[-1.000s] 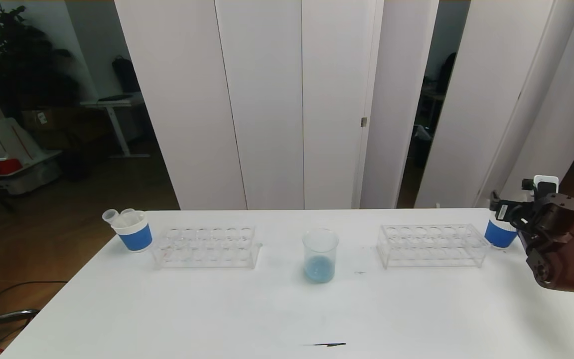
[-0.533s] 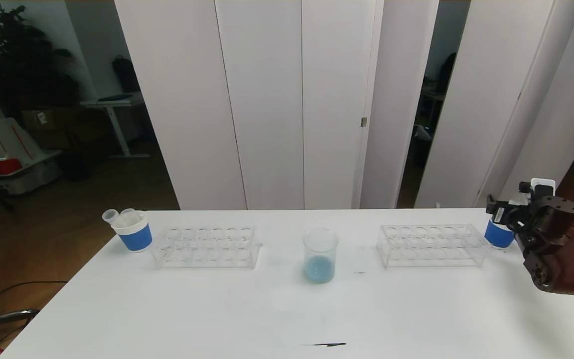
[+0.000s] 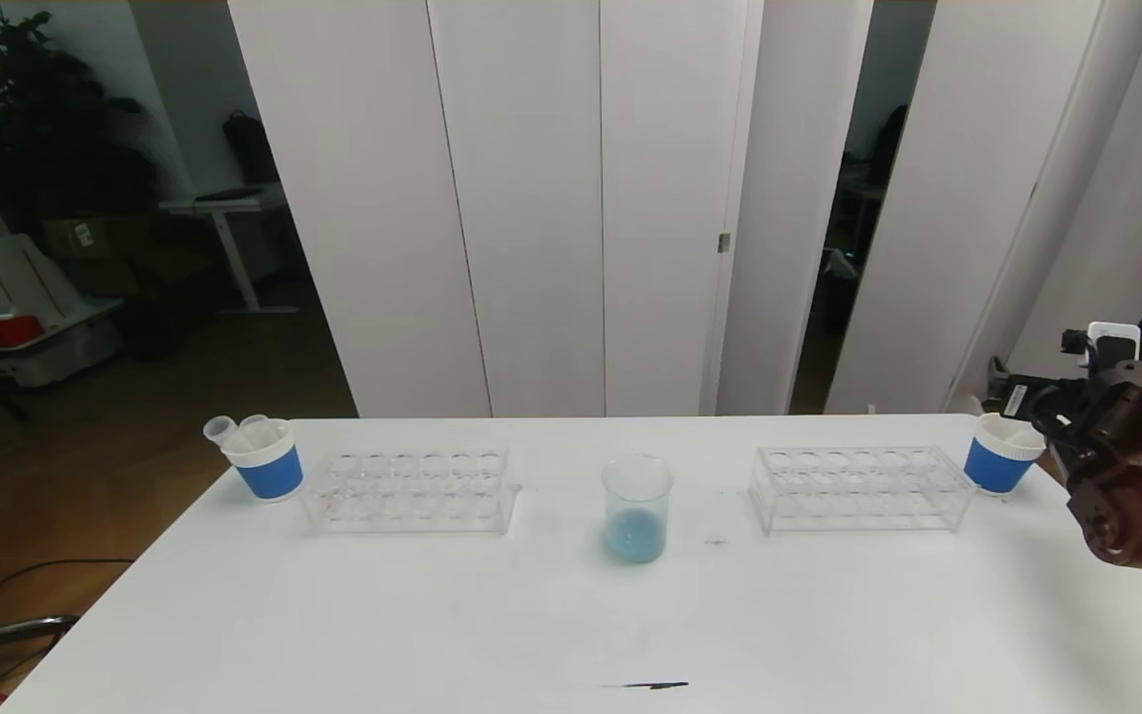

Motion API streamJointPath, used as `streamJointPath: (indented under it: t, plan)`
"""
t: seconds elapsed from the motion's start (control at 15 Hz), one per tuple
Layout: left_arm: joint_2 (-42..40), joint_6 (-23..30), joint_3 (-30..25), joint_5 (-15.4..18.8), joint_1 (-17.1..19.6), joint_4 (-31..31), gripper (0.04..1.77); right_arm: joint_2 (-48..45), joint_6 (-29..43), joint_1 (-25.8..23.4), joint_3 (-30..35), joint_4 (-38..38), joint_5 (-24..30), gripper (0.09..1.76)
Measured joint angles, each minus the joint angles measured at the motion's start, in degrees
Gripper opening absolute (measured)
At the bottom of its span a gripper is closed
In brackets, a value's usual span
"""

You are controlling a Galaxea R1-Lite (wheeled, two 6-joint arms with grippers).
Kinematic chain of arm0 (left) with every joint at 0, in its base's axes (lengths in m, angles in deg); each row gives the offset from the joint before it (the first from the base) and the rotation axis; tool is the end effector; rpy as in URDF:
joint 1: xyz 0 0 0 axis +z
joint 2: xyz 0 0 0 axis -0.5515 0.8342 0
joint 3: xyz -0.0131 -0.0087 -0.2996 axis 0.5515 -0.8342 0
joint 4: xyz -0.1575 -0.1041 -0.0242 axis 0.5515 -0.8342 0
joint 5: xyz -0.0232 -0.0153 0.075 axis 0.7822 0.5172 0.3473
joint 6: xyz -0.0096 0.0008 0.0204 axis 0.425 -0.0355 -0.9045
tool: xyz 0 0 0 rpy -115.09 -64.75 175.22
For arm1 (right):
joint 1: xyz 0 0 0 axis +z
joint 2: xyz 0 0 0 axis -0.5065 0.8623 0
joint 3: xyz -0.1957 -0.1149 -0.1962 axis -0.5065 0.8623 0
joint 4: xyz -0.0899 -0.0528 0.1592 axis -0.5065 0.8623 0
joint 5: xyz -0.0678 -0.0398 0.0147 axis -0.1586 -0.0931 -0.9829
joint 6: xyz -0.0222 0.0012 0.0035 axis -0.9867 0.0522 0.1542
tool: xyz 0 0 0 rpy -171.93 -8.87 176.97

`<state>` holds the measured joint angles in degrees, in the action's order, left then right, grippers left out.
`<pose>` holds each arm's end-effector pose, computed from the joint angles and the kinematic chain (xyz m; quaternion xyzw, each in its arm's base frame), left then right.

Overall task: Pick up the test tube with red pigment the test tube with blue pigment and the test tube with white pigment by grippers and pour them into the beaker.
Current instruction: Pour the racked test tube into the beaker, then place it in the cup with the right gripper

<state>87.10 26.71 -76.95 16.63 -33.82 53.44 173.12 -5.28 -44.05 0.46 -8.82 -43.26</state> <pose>-0.0226 -0.0004 0.0752 0.0236 0.0022 -0.0146 0.9996 0.4121 -0.1039 0.0837 -0.0270 -0.0350 -0.2077 0.9772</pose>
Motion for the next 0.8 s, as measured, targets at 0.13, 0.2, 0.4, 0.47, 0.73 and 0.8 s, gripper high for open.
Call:
streamJointPath:
  t: [0.13,0.2,0.4,0.47,0.73,0.8]
  plan:
    - [0.0,0.0,0.0,0.0,0.0,0.0,1.75,-4.22,-0.06,-0.22,1.35,2.05,0.2,1.75]
    - [0.0,0.02,0.0,0.0,0.0,0.0,1.75,-6.7,-0.09,-0.33,1.84,3.75,0.3,1.75]
    - [0.0,0.0,0.0,0.0,0.0,0.02,1.75,-16.13,0.0,-0.96,3.08,11.67,1.38,1.75]
    - [0.0,0.0,0.0,0.0,0.0,0.02,1.75,-20.04,0.11,-1.26,3.47,14.99,2.05,1.75]
    - [0.0,0.0,0.0,0.0,0.0,-0.02,1.75,-36.69,0.3,-2.36,6.95,26.55,6.73,1.75]
    - [0.0,0.0,0.0,0.0,0.0,-0.02,1.75,-40.96,0.3,-2.52,8.42,28.81,7.91,1.75]
